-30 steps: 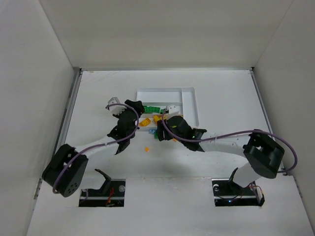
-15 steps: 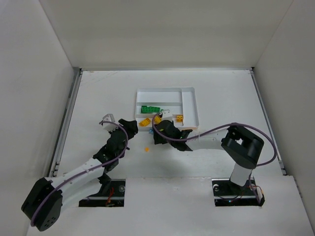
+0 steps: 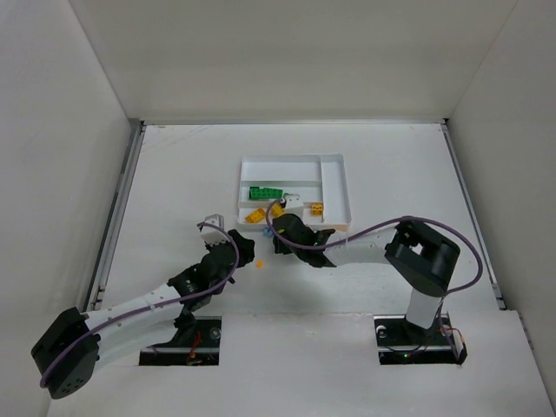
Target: Sort the legos into containers by color
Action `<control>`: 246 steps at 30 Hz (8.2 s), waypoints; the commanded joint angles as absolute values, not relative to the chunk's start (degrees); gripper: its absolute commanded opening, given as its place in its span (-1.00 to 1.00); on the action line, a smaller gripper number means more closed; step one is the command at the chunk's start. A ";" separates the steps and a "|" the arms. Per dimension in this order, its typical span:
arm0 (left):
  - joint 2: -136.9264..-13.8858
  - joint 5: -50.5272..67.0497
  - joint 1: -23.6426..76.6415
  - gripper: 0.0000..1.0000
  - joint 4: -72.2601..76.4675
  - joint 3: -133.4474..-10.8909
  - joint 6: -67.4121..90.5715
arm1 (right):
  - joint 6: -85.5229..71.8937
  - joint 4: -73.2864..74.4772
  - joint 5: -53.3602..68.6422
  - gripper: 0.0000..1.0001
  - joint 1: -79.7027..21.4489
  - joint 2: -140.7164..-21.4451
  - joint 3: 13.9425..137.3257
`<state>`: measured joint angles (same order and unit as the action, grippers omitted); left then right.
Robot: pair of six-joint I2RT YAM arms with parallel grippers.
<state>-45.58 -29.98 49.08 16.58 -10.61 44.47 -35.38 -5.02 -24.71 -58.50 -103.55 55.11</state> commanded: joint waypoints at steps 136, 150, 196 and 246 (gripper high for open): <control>-113.47 -21.80 27.11 -0.60 33.75 -68.99 23.20 | -42.71 -2.37 -42.36 0.42 -59.72 -99.40 43.50; -99.41 -22.24 31.33 -0.11 35.42 -56.08 28.83 | -44.38 -1.15 -43.50 -0.05 -62.00 -96.42 41.05; -71.19 -28.12 51.98 -0.12 35.69 -27.15 28.83 | -24.52 1.41 -21.27 0.04 -34.32 -117.86 87.62; -111.53 -29.62 70.88 -0.35 26.63 -59.41 28.56 | -44.21 -4.13 -24.79 -0.44 -30.19 -49.31 18.02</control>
